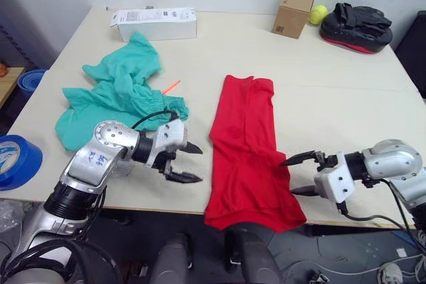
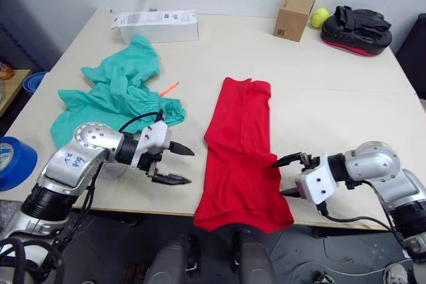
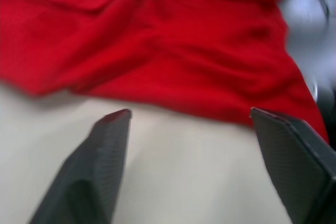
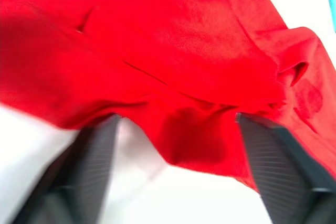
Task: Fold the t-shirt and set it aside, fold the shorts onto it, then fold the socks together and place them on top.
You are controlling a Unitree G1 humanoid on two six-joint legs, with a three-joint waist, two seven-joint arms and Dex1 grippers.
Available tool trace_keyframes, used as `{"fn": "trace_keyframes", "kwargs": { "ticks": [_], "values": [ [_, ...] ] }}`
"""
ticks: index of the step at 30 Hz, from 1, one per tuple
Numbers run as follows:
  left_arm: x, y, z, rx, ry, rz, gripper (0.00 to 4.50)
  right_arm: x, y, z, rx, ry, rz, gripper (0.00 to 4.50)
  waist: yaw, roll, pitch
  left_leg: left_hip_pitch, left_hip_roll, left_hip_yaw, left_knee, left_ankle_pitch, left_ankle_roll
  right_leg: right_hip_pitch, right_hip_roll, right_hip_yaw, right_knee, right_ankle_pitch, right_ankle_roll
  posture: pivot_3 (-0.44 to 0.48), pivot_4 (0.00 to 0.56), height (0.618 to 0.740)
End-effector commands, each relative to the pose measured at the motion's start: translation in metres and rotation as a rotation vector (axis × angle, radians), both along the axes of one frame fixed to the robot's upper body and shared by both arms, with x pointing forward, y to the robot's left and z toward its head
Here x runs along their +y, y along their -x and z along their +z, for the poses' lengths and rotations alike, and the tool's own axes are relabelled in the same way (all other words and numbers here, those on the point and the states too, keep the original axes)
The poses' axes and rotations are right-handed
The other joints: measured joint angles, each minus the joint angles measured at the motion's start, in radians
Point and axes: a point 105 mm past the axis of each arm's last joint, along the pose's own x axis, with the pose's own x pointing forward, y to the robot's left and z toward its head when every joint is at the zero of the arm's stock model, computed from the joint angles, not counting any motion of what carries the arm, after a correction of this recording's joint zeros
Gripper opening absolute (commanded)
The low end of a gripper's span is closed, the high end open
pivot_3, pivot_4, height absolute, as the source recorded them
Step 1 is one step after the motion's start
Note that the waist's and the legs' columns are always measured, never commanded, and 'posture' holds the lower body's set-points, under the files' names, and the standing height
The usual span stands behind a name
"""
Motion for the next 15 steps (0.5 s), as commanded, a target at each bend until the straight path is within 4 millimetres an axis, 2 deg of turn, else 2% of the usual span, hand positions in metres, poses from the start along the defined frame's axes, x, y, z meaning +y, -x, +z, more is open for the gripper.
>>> {"fn": "trace_keyframes", "kwargs": {
  "ticks": [1,4,8,15],
  "values": [
    [-0.003,0.005,-0.002,-0.194,-0.072,-0.184,4.5,-0.012,0.004,0.01,-0.07,0.037,0.047,4.45,0.004,0.001,0.0,0.0,0.0,0.0,0.0,0.0,0.001,0.001,0.0,0.0,0.0,0.0,0.0,0.0,0.15,0.74],
    [-0.006,0.005,-0.009,-0.34,-0.108,-0.309,4.5,-0.018,0.003,0.006,-0.122,0.067,0.084,4.45,0.004,0.001,0.0,0.001,0.0,0.0,0.0,-0.001,0.002,0.002,0.0,0.0,-0.002,0.0,0.0,0.0,0.15,0.74],
    [-0.014,0.002,-0.017,-0.519,-0.131,-0.446,4.5,-0.014,0.001,0.0,-0.178,0.058,0.135,4.45,0.004,0.002,0.0,0.001,0.0,0.001,0.001,-0.001,0.003,0.002,0.0,0.0,-0.002,0.0,0.0,0.0,0.15,0.74],
    [-0.032,0.001,-0.024,-0.709,-0.063,-0.564,4.5,-0.006,0.008,-0.013,-0.203,0.047,0.199,4.45,0.009,0.002,0.0,0.001,0.0,0.0,0.002,-0.001,0.003,0.003,0.0,-0.001,-0.002,0.001,0.001,0.0,0.15,0.74]
  ]
}}
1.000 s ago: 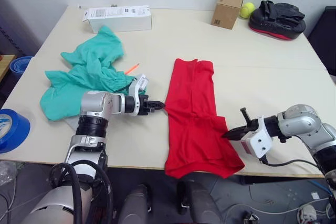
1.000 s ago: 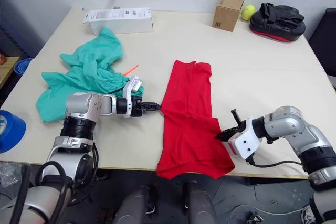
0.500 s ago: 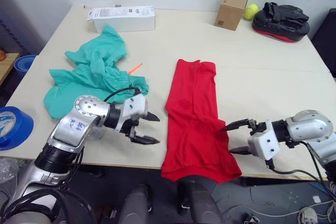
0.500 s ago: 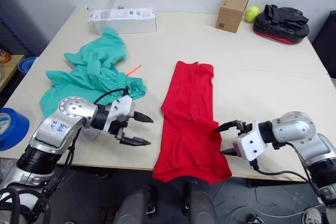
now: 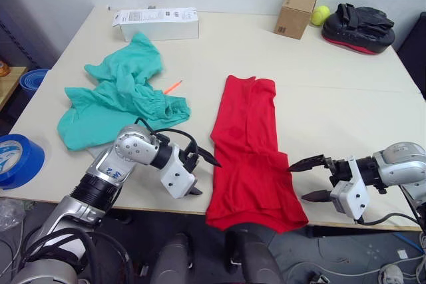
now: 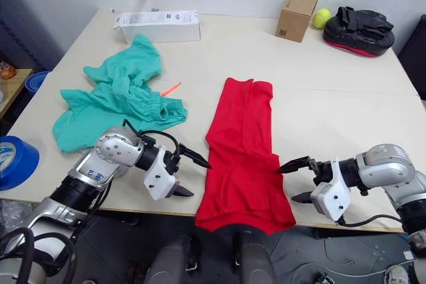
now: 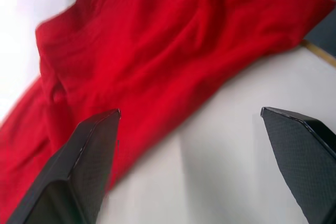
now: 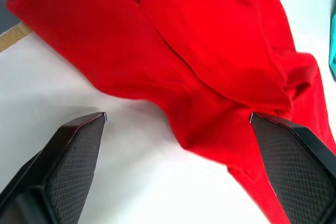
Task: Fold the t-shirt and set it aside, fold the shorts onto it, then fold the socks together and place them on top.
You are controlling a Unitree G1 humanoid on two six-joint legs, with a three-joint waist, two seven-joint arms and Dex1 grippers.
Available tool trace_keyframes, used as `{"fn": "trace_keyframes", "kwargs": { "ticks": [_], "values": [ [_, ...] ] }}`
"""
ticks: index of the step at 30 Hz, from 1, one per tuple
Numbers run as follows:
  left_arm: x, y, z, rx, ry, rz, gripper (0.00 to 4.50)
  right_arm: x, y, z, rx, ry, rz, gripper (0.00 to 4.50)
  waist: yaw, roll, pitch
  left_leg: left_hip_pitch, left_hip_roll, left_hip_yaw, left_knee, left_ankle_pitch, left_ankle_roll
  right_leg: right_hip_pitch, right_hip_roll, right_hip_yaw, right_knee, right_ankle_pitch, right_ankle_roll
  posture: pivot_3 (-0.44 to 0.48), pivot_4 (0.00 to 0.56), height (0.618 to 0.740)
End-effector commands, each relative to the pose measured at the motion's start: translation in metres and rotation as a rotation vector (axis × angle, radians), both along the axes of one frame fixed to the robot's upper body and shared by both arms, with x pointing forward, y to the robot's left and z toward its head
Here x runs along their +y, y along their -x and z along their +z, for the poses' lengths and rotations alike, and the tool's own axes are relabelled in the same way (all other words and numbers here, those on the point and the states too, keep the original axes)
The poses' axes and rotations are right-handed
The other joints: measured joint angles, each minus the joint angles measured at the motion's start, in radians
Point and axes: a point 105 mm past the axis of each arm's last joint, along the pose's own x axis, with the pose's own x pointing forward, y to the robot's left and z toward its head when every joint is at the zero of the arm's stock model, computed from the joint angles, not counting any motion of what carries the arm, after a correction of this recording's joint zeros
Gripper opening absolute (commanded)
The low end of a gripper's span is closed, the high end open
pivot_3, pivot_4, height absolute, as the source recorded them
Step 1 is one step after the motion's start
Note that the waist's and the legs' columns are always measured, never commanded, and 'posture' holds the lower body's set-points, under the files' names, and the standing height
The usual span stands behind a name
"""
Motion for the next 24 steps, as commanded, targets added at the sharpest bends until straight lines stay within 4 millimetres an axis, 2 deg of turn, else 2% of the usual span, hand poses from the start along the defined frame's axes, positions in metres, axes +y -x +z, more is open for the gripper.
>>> {"fn": "trace_keyframes", "kwargs": {
  "ticks": [1,2,5,15,17,18,24],
  "values": [
    [-0.006,0.0,-0.001,-0.1,0.015,-0.077,4.5,0.005,0.004,-0.003,-0.028,-0.012,0.043,4.45,0.0,0.0,0.0,0.0,0.0,0.0,0.0,0.0,0.0,0.0,0.0,0.0,0.0,0.0,0.0,0.0,0.15,0.74],
    [-0.007,0.0,-0.003,-0.114,0.008,-0.091,4.5,0.006,0.004,-0.005,-0.031,-0.015,0.051,4.45,0.0,0.0,0.0,0.0,0.0,0.0,0.0,0.0,0.0,0.001,0.0,0.0,0.0,0.0,0.0,0.0,0.15,0.74],
    [-0.011,-0.001,-0.005,-0.121,0.02,-0.112,3.93,0.012,0.005,-0.007,-0.035,-0.034,0.063,4.5,0.0,0.0,0.0,0.004,0.0,-0.001,0.0,0.0,0.0,0.006,0.0,-0.001,-0.001,0.0,0.0,0.0,0.15,0.74],
    [-0.011,-0.001,-0.014,-0.111,-0.006,-0.114,0.75,0.022,0.011,-0.016,-0.027,-0.049,0.096,4.5,-0.002,0.0,0.0,0.007,0.001,-0.001,-0.001,0.0,0.001,0.008,0.0,-0.001,-0.001,0.0,0.0,0.0,0.15,0.74],
    [-0.01,-0.001,-0.014,-0.103,-0.012,-0.108,0.13,0.023,0.013,-0.017,-0.018,-0.048,0.098,4.12,-0.001,0.0,0.0,0.007,0.001,-0.001,-0.001,0.0,0.001,0.008,0.0,-0.001,-0.001,0.0,0.0,0.0,0.15,0.74],
    [-0.01,-0.001,-0.015,-0.102,-0.014,-0.107,0.0,0.023,0.013,-0.017,-0.015,-0.048,0.097,3.9,-0.001,0.0,0.0,0.007,0.001,-0.001,-0.001,0.0,0.001,0.008,0.0,-0.001,-0.001,0.0,0.0,0.0,0.15,0.74],
    [-0.011,0.002,-0.013,-0.009,0.02,-0.057,0.0,0.023,0.013,-0.015,0.033,-0.071,0.045,1.93,-0.002,0.0,0.0,0.007,0.001,-0.001,-0.001,0.0,0.001,0.008,0.0,-0.001,-0.001,0.0,0.0,0.0,0.15,0.74]
  ]
}}
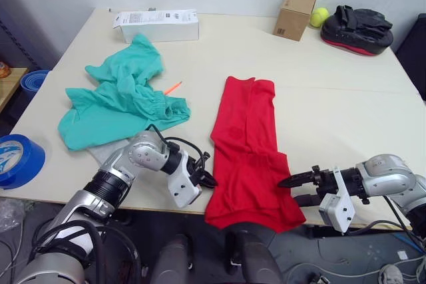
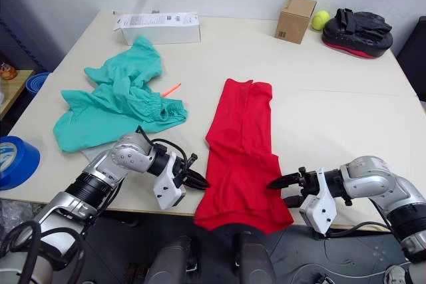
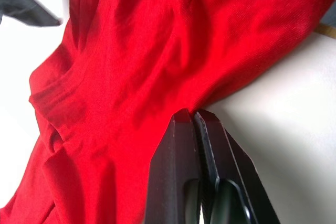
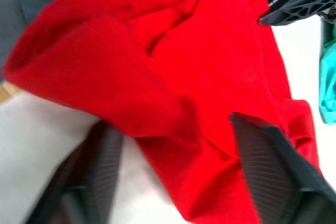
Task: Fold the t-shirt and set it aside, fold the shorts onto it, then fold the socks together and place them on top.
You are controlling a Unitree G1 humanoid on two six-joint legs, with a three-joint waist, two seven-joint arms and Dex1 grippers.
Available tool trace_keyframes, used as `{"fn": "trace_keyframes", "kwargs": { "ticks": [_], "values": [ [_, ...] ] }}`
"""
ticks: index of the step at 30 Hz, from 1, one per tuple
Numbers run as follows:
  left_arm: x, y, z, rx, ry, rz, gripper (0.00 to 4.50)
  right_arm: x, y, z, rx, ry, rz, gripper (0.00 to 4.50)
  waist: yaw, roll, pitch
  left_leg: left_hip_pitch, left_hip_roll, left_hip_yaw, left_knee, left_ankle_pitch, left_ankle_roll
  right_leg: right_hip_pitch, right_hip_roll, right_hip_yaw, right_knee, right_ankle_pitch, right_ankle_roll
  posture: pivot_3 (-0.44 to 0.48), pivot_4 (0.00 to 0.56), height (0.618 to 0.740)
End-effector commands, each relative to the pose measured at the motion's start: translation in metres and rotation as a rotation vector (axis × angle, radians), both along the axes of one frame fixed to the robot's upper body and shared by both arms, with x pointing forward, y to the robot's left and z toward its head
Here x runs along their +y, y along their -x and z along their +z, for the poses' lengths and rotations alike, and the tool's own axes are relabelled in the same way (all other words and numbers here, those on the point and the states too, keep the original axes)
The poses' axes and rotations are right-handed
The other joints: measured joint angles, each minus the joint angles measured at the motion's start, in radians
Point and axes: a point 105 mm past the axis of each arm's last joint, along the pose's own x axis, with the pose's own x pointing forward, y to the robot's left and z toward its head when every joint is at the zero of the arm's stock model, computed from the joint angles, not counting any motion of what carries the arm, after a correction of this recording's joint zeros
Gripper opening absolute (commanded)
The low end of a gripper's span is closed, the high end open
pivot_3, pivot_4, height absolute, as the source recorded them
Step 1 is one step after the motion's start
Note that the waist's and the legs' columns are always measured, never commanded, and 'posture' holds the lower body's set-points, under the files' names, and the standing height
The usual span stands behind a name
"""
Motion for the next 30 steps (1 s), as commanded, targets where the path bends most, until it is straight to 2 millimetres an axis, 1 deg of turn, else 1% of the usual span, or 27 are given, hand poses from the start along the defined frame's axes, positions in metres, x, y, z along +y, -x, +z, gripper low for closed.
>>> {"fn": "trace_keyframes", "kwargs": {
  "ticks": [1,5,6,9,16,22,26,28,30],
  "values": [
    [-0.003,0.005,0.008,0.057,0.046,0.017,0.0,0.002,0.003,0.004,0.043,-0.019,-0.028,1.57,0.001,0.0,0.0,0.0,0.0,0.0,0.0,0.0,0.0,0.0,0.0,0.0,0.0,0.0,0.0,0.0,0.15,0.74],
    [-0.002,0.007,0.013,0.186,0.081,0.089,0.0,0.01,0.006,0.013,0.153,-0.086,-0.101,0.1,0.002,0.0,0.0,0.0,0.0,0.0,0.0,0.0,0.0,0.0,0.0,0.0,0.0,0.0,0.0,0.0,0.15,0.74],
    [-0.002,0.008,0.014,0.214,0.082,0.104,0.0,0.013,0.008,0.017,0.186,-0.103,-0.119,0.05,0.002,0.0,0.0,-0.001,0.0,-0.001,0.0,0.0,0.0,0.0,0.0,0.0,0.0,0.0,0.0,0.0,0.15,0.74],
    [0.002,0.013,0.018,0.286,0.072,0.135,0.0,0.019,0.013,0.027,0.271,-0.135,-0.157,0.05,0.002,0.001,0.0,-0.001,0.001,-0.001,0.0,0.0,0.0,0.0,0.0,0.0,0.0,0.0,0.0,0.0,0.15,0.74],
    [0.013,0.031,0.026,0.422,0.043,0.175,0.0,0.022,0.03,0.035,0.447,-0.137,-0.221,0.05,0.005,0.001,0.001,-0.002,0.001,-0.003,-0.001,0.0,0.001,-0.001,0.0,-0.001,-0.002,0.0,-0.001,0.0,0.15,0.74],
    [0.02,0.049,0.033,0.521,0.019,0.189,0.0,0.029,0.034,0.049,0.543,-0.204,-0.278,0.05,0.005,0.002,0.001,-0.003,0.001,-0.003,-0.001,-0.001,0.0,-0.001,0.0,-0.001,-0.004,-0.001,-0.001,0.0,0.15,0.74],
    [0.019,0.055,0.038,0.6,0.045,0.216,0.0,0.034,0.04,0.056,0.604,-0.218,-0.289,0.05,0.006,0.002,0.001,-0.005,0.001,-0.004,-0.002,-0.001,0.001,-0.002,0.0,-0.002,-0.007,0.0,-0.001,0.0,0.15,0.74],
    [0.018,0.057,0.045,0.691,0.074,0.252,0.0,0.035,0.047,0.059,0.661,-0.211,-0.291,0.05,0.006,0.002,0.001,-0.006,0.001,-0.004,-0.002,-0.002,0.002,-0.002,0.0,-0.002,-0.008,0.0,0.0,0.0,0.15,0.74],
    [0.017,0.057,0.05,0.747,0.095,0.287,0.0,0.036,0.05,0.062,0.692,-0.211,-0.3,0.05,0.006,0.002,0.001,-0.006,0.001,-0.004,-0.003,-0.002,0.002,-0.002,0.0,-0.002,-0.009,0.0,0.0,0.0,0.15,0.74]
  ]
}}
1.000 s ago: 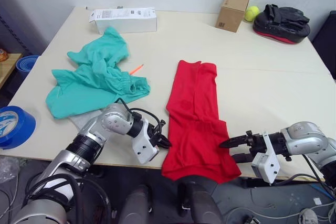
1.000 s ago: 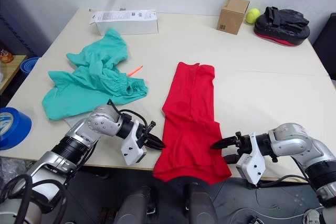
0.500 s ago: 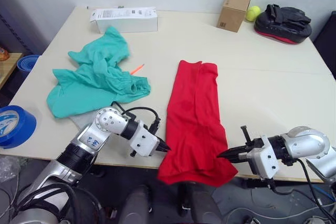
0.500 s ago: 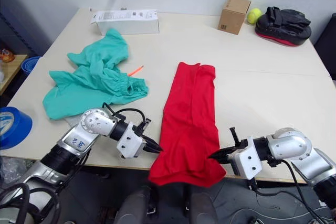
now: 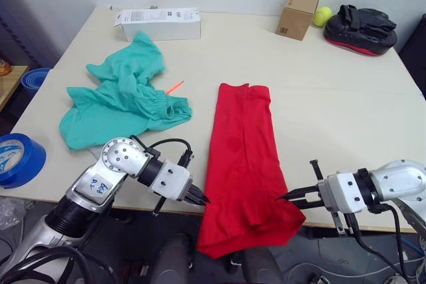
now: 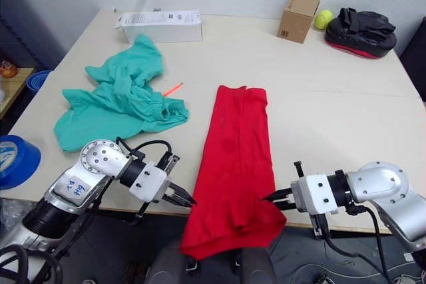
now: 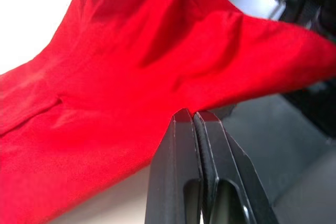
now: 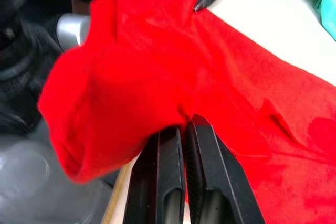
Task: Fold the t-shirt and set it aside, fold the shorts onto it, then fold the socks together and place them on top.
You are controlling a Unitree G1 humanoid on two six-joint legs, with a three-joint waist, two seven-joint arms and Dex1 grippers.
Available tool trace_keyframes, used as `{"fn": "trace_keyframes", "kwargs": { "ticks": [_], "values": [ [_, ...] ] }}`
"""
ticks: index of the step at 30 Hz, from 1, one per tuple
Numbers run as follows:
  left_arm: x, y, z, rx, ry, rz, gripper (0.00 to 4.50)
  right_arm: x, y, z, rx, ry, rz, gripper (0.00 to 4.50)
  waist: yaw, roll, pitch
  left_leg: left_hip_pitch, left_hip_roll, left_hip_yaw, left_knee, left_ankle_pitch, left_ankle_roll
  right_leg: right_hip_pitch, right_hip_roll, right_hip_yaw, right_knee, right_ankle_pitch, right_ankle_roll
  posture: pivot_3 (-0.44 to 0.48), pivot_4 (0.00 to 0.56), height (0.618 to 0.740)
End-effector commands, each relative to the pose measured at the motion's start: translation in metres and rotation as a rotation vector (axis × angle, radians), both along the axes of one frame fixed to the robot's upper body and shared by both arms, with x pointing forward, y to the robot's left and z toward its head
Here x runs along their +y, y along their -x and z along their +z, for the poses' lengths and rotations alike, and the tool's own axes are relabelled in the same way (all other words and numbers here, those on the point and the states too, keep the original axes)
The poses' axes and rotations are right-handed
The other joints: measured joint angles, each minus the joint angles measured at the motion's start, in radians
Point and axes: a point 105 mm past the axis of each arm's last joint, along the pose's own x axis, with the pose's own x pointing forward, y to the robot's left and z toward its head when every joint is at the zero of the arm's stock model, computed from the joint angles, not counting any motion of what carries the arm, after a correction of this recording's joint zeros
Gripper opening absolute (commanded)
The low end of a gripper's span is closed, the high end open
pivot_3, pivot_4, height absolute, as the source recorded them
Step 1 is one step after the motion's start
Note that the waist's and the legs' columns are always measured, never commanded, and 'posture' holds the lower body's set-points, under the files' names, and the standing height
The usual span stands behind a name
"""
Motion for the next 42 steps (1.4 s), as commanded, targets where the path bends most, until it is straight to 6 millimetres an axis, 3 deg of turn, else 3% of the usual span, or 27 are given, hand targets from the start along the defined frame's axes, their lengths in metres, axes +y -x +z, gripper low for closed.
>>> {"fn": "trace_keyframes", "kwargs": {
  "ticks": [1,3,11,20,24,34,42],
  "values": [
    [-0.002,0.003,0.017,0.067,0.051,0.05,0.0,0.003,0.006,0.014,0.027,-0.014,0.011,0.05,0.0,0.0,0.0,-0.001,0.0,0.0,0.0,0.0,0.0,0.0,0.0,0.0,-0.001,0.0,0.0,0.0,0.15,0.74],
    [-0.003,-0.001,0.02,0.081,0.059,0.085,0.0,0.003,0.003,0.017,0.031,-0.024,-0.013,0.05,0.0,0.0,0.0,-0.001,0.0,0.0,0.0,-0.001,0.0,0.0,0.0,0.0,-0.001,0.0,0.001,0.0,0.15,0.74],
    [-0.004,-0.062,0.046,0.157,0.226,0.435,0.0,-0.002,-0.046,0.039,0.014,-0.1,-0.193,0.05,0.0,0.0,0.0,-0.001,0.0,0.0,0.001,0.0,0.001,0.0,0.0,0.0,-0.003,0.0,0.001,0.0,0.15,0.74],
    [0.004,-0.122,0.068,0.119,0.378,0.703,0.0,-0.011,-0.12,0.06,-0.113,-0.161,-0.416,0.05,-0.004,0.0,0.0,-0.003,-0.001,0.001,0.0,-0.001,0.0,-0.002,0.0,-0.001,-0.002,0.002,0.003,0.0,0.15,0.74],
    [0.002,-0.142,0.068,0.11,0.411,0.781,0.0,-0.008,-0.148,0.054,-0.117,-0.153,-0.495,0.05,-0.002,0.0,0.001,-0.003,-0.001,0.001,0.001,-0.001,-0.001,-0.003,0.0,-0.001,-0.001,0.002,0.003,0.0,0.15,0.74],
    [-0.007,-0.177,0.065,0.138,0.461,0.891,0.0,-0.003,-0.184,0.041,-0.021,-0.195,-0.638,0.05,-0.004,0.0,0.001,-0.005,-0.001,0.002,0.002,0.0,-0.001,-0.004,0.0,-0.001,0.0,0.003,0.005,0.0,0.15,0.74],
    [-0.01,-0.202,0.064,0.177,0.48,0.972,0.0,-0.016,-0.207,0.039,0.01,-0.201,-0.765,0.05,-0.004,0.0,0.001,-0.014,-0.002,0.004,0.004,0.003,-0.005,-0.016,0.0,-0.001,0.006,0.003,0.005,0.0,0.15,0.74]
  ]
}}
